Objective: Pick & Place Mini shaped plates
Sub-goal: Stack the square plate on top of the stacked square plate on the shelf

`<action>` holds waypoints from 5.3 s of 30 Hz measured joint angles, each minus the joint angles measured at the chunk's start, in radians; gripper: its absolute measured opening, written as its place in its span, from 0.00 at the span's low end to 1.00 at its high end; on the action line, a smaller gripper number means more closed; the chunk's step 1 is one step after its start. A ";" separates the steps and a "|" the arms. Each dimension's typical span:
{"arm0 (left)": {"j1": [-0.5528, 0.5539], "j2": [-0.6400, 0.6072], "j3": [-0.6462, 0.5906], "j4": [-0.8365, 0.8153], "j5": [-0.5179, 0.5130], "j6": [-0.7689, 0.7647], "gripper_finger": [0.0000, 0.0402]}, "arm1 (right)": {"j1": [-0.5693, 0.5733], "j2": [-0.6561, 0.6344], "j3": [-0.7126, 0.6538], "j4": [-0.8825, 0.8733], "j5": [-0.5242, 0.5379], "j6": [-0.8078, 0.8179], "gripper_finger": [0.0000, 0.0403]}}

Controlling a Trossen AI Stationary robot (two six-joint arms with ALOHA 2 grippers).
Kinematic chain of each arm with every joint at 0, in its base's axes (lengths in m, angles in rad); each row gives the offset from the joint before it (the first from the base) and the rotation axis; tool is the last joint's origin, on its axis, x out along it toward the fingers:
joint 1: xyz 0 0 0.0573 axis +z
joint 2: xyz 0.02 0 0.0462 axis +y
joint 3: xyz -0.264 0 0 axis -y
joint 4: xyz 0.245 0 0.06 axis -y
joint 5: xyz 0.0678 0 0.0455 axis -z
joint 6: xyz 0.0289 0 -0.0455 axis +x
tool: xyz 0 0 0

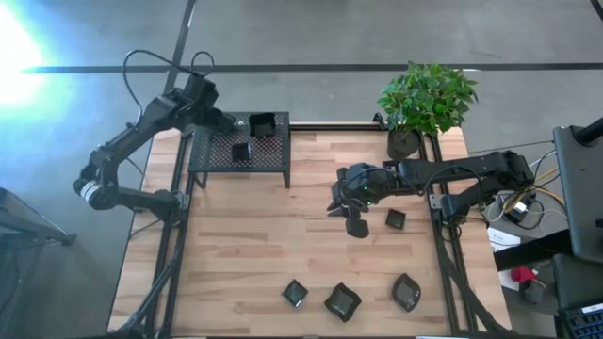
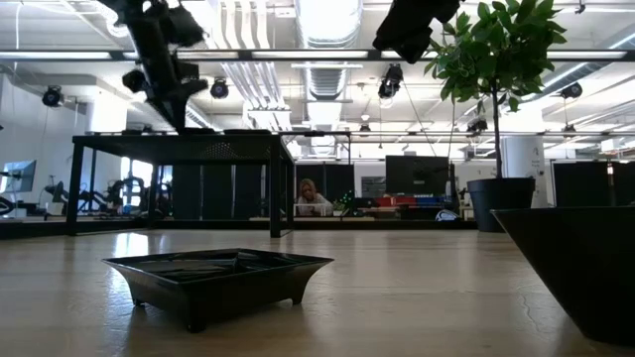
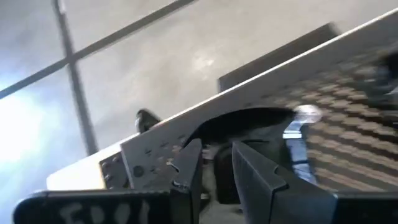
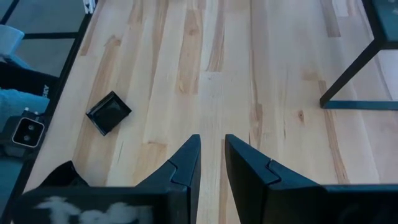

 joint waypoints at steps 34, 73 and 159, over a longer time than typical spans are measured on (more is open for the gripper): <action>-1.433 -0.033 -0.303 0.413 -0.193 -0.161 0.21 | 0.056 -0.037 0.001 -0.007 -0.002 -0.063 0.17; -1.473 0.623 -0.026 0.582 0.249 -1.043 0.21 | 0.149 -0.037 0.000 -0.004 -0.002 -0.120 0.17; -1.108 0.118 0.009 -0.013 0.063 -0.628 0.00 | 0.148 -0.037 0.000 -0.004 0.000 -0.136 0.17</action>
